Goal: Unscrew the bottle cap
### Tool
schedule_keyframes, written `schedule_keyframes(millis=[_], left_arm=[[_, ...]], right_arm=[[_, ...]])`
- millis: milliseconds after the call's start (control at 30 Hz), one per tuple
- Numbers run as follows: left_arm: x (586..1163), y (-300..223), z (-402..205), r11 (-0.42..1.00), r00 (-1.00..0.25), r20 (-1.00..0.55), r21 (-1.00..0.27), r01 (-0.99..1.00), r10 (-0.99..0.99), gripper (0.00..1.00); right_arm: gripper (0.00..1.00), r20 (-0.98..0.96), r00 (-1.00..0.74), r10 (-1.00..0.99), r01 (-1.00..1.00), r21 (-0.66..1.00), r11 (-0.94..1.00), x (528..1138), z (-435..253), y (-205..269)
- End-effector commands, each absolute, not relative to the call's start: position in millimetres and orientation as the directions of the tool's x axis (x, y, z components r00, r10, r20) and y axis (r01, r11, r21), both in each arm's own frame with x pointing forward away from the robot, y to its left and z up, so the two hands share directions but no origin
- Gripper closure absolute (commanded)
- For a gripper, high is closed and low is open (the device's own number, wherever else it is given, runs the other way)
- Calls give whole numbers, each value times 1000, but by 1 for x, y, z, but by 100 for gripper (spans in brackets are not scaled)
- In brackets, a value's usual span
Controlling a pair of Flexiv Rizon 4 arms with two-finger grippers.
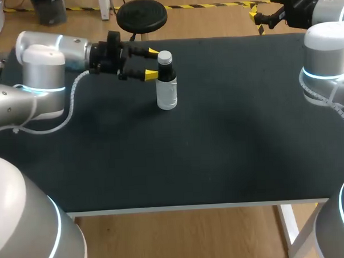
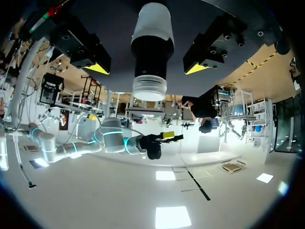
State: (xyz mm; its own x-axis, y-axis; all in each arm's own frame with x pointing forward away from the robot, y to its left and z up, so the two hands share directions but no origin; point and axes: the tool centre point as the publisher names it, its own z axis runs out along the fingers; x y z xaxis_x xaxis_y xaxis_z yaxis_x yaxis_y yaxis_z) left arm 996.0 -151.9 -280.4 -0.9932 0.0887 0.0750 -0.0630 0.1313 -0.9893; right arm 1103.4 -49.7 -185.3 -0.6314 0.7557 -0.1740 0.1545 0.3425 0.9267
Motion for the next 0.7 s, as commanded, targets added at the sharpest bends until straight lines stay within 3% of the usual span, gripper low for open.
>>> schedule_keyframes(millis=[33, 700], left_arm=[[1000, -160, -284, 124, -991, 75, -990, -61, 107, 0], [996, -184, -292, 106, -988, 77, -992, -62, 137, 0]], right_arm=[[0, -174, -632, 755, 156, 926, 344, 1104, -185, -50], [0, -174, -632, 755, 156, 926, 344, 1104, -185, -50]])
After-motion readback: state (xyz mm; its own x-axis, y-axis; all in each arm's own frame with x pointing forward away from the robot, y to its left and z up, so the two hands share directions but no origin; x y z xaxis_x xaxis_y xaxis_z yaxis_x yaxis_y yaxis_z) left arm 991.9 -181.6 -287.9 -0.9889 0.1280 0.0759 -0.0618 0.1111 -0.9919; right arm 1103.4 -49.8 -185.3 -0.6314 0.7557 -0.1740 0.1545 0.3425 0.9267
